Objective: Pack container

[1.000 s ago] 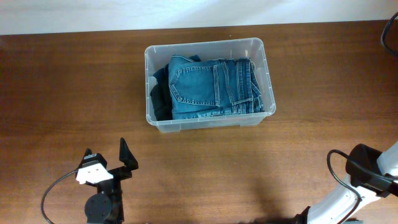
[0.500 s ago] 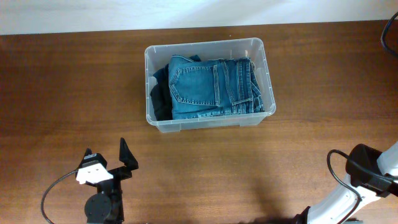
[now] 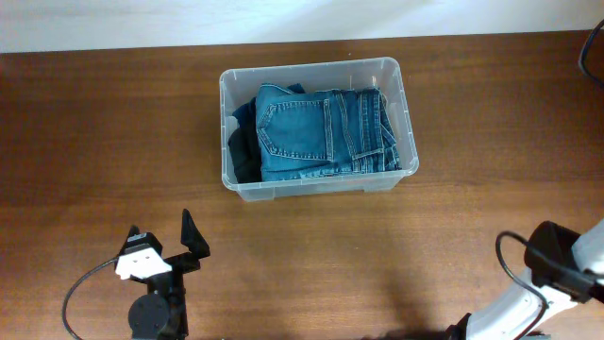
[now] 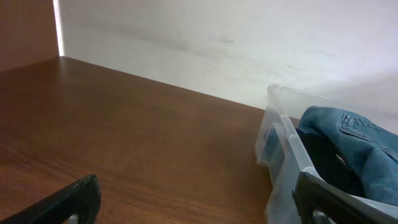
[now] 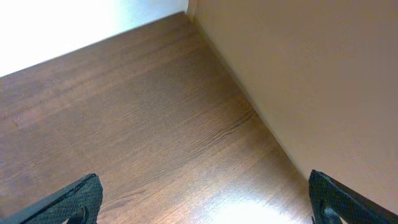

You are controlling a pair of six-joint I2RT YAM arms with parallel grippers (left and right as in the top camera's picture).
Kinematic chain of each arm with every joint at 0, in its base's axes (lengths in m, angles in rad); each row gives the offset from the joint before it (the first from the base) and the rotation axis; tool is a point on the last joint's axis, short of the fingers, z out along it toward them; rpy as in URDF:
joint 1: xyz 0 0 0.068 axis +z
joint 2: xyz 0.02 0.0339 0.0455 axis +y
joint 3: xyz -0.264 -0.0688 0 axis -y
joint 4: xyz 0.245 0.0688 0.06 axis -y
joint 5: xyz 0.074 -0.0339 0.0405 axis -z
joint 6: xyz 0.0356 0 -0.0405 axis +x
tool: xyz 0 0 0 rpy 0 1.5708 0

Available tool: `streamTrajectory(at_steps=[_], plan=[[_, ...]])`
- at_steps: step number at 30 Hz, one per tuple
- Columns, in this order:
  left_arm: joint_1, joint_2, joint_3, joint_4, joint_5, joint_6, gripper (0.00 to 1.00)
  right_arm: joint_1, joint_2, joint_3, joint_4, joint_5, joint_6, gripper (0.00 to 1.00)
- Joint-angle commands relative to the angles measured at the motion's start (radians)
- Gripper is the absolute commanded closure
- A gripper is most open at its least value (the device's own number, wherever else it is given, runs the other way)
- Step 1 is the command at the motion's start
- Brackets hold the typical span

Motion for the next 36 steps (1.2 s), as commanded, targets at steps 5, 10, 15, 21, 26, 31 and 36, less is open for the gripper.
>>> streamTrajectory(at_steps=[5, 10, 15, 21, 26, 31, 36], plan=[[0.005, -0.010, -0.008, 0.002, 0.000, 0.016, 0.01, 0.000, -0.325, 0.005, -0.006, 0.008, 0.002, 0.02], [0.005, -0.010, -0.008, 0.002, 0.000, 0.016, 0.00, 0.000, -0.485, 0.005, -0.006, 0.008, 0.002, 0.02], [0.005, -0.010, -0.008, 0.003, 0.000, 0.016, 0.01, 0.000, -0.624, 0.005, -0.006, 0.008, 0.002, 0.02], [0.005, -0.010, -0.008, 0.002, 0.000, 0.016, 0.01, 0.026, -0.747, 0.005, -0.006, 0.009, 0.002, 0.02], [0.005, -0.010, -0.008, 0.003, 0.000, 0.016, 0.01, 0.092, -0.803, 0.005, -0.006, 0.009, 0.002, 0.02], [0.005, -0.010, -0.008, 0.003, 0.000, 0.016, 0.01, 0.177, -0.820, 0.005, -0.006, 0.009, 0.002, 0.02], [0.005, -0.010, -0.008, 0.002, 0.000, 0.016, 0.01, 0.262, -0.820, 0.001, -0.006, 0.009, 0.002, 0.02]])
